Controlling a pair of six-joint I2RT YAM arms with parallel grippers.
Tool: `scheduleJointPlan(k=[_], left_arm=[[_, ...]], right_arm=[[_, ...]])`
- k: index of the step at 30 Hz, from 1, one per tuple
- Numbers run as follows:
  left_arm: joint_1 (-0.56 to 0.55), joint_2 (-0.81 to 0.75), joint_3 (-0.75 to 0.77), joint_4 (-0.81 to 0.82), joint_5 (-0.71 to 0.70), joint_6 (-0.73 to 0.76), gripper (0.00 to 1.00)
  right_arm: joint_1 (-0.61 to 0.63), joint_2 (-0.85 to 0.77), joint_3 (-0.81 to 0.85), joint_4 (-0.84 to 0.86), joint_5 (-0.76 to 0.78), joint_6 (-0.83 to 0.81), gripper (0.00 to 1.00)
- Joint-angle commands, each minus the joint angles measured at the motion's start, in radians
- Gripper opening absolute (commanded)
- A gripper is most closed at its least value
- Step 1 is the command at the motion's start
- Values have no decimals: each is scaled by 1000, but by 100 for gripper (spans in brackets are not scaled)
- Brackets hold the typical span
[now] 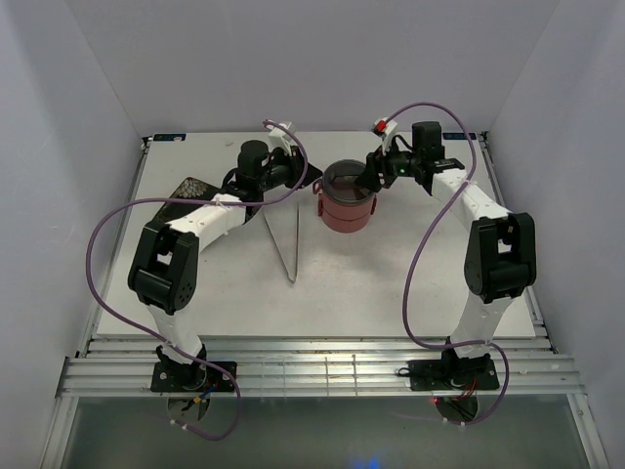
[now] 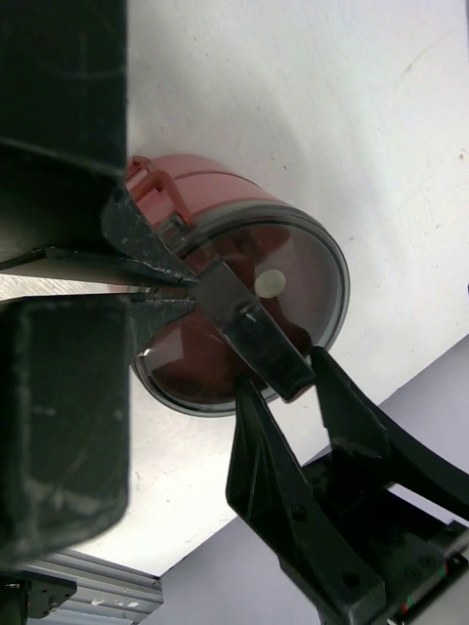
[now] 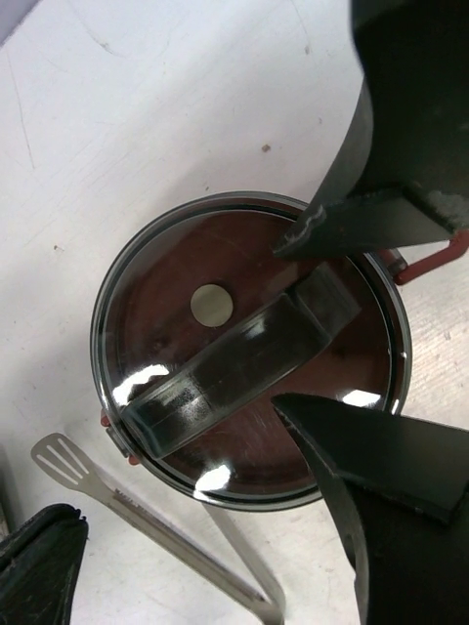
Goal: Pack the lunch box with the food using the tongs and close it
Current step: Adjust the box lid on the packing box.
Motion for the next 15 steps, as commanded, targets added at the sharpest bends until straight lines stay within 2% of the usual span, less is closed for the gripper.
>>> scheduleJointPlan(k=[1,15], left_arm=[[-23,-4,49,-1,12,18,18],[-66,0,49,0,-14,56,20]], right_arm=[[4,-40,-36,11,13,56,62],[4,-42,-52,23,33,79,55]])
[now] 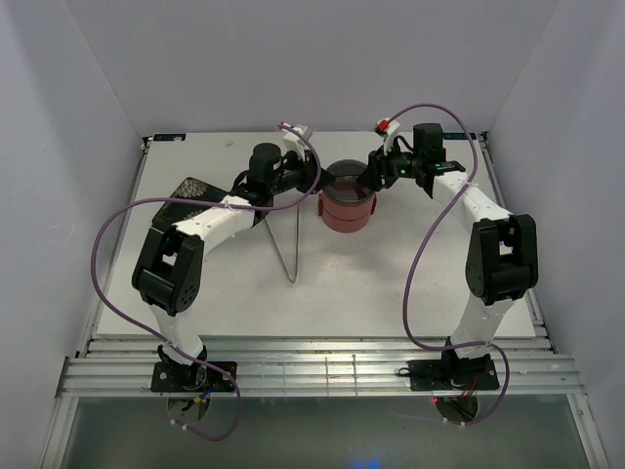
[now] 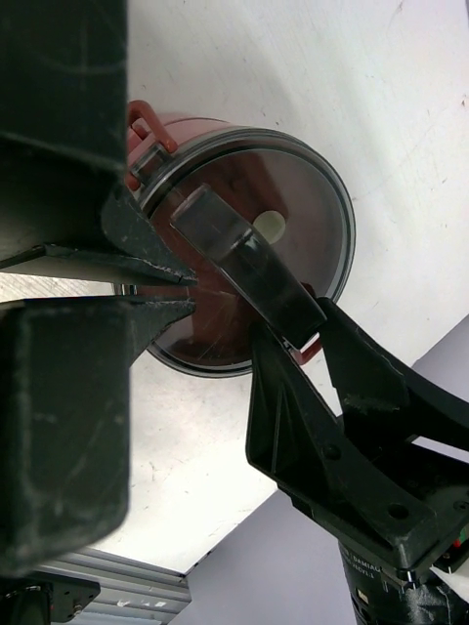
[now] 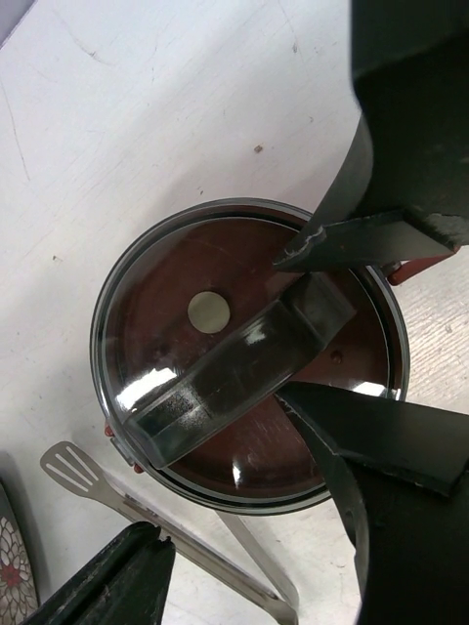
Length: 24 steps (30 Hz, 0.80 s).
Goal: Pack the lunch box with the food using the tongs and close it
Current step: Adjust the box lid on the packing box, then close the fastener on the packing box.
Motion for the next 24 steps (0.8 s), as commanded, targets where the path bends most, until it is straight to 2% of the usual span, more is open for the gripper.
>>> scheduleJointPlan(k=[1,9,15,17,20,24], left_arm=[[-3,-8,34,-1,-14,17,20],[-10,-7,45,-1,-36,14,20],[-13,-2,54,-1,-42,14,20],[-17,3,67,-3,-40,12,20],[-21,16,92,-3,-43,17,21],[-27,45,124,-3,-37,11,21]], right_arm=[[4,-23,-16,-18,9,22,54],[6,-26,-21,-23,15,29,45],[6,-20,-15,-32,20,28,47],[4,-16,-9,-38,14,26,50],[6,-15,-4,-46,13,23,67],[4,-28,-3,-40,24,33,70]])
